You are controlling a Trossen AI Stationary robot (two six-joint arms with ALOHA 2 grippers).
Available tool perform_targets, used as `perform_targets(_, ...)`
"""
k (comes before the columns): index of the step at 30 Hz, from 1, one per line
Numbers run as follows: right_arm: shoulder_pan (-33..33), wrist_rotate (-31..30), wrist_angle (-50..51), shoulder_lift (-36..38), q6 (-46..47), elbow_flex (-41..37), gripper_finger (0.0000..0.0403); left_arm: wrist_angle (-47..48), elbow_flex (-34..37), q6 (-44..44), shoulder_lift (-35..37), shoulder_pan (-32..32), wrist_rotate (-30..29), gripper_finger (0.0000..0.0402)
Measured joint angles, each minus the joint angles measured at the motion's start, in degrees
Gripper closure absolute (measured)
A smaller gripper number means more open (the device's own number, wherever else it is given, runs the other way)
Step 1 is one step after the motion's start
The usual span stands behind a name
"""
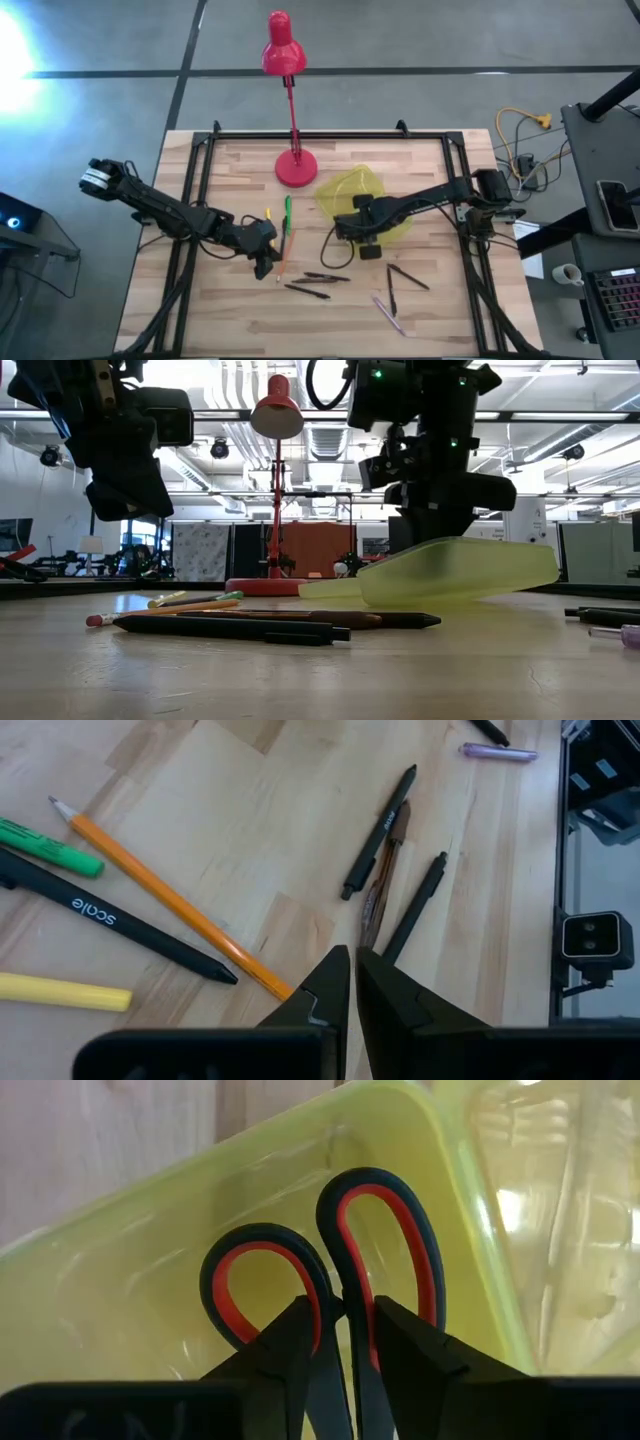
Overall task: Pick & place school supplies into a supply box
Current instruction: Put the black scissors into the yellow supply box, then put the yellow pen into the yellow supply box
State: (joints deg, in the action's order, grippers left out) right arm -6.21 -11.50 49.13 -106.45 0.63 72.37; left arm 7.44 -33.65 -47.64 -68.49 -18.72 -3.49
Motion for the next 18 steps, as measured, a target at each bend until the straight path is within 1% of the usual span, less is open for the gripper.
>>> perform_targets(4,0.0,0.0,0.1,0.1,3.4,-0.2,0.0278,0.0,0.0,0.0,0.0,0.0,0.0,0.0396)
perform_targets(8,-0.2,1.1,0.1,0.8,3.9,0.1,0.025,0.0,0.0,0.0,0.0,0.0,0.0,0.0396)
perform_targets(13,-1.0,0.3,-0.1,4.2,4.3,1.6,0.022,0.2,0.0,0.0,0.0,0.0,-0.6,0.0396)
perform_targets(15,-1.6,-2.9,0.1,6.2,6.5,2.1,0.0214,1.7,0.0,-2.3,0.0,0.0,-3.9,0.0396)
perform_targets(18,-2.7,-9.2,0.6,9.4,12.2,2.2,0.0212,7.5,0.0,-12.2,0.0,0.7,-10.8,0.0396)
